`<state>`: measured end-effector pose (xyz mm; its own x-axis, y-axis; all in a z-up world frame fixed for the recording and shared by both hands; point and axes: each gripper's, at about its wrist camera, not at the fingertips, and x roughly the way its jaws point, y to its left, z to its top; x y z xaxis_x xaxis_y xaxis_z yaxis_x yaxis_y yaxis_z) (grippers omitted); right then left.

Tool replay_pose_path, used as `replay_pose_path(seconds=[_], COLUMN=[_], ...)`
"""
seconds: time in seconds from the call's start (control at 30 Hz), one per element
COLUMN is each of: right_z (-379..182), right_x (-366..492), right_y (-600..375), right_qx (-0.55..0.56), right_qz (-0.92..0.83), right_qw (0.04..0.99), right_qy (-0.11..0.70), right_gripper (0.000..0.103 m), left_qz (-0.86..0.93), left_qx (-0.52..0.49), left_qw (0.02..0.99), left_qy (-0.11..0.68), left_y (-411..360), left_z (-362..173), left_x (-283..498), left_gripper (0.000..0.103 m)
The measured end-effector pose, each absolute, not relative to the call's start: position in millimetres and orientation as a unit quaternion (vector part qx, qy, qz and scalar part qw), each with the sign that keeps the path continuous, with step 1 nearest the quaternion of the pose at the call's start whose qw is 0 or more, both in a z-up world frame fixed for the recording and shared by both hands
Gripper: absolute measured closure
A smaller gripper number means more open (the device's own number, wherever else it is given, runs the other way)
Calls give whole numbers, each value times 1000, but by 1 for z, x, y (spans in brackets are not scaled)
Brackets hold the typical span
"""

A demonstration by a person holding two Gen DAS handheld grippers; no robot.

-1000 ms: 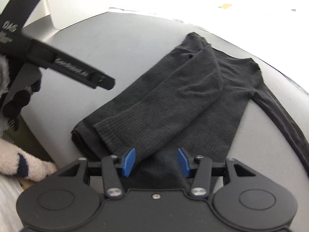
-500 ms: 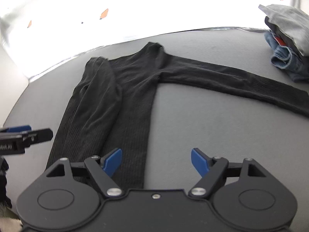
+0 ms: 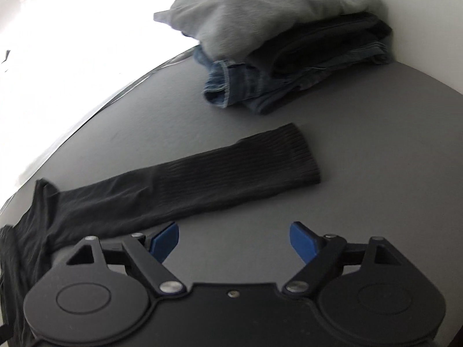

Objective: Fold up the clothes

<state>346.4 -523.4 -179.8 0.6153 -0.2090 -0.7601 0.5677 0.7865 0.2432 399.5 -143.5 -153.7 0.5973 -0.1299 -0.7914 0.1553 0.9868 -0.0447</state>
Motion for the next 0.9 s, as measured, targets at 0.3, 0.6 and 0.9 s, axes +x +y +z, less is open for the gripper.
replay_pose_path(seconds=[0.3, 0.6, 0.9], right_z=[-209, -201, -155], right_x=[392, 406, 436], right_y=[-565, -541, -423], right_qx=[195, 141, 68], right_qz=[-292, -264, 27], right_qw=[854, 881, 940], right_qy=[383, 366, 333], right_gripper=[18, 83, 86], left_qz=[-39, -61, -136], left_qx=[-4, 2, -50], left_qw=[877, 866, 871], left_qy=[479, 496, 470], left_y=[-148, -161, -182], left_z=[-171, -177, -152], left_x=[466, 489, 497], left_gripper=[0, 0, 0])
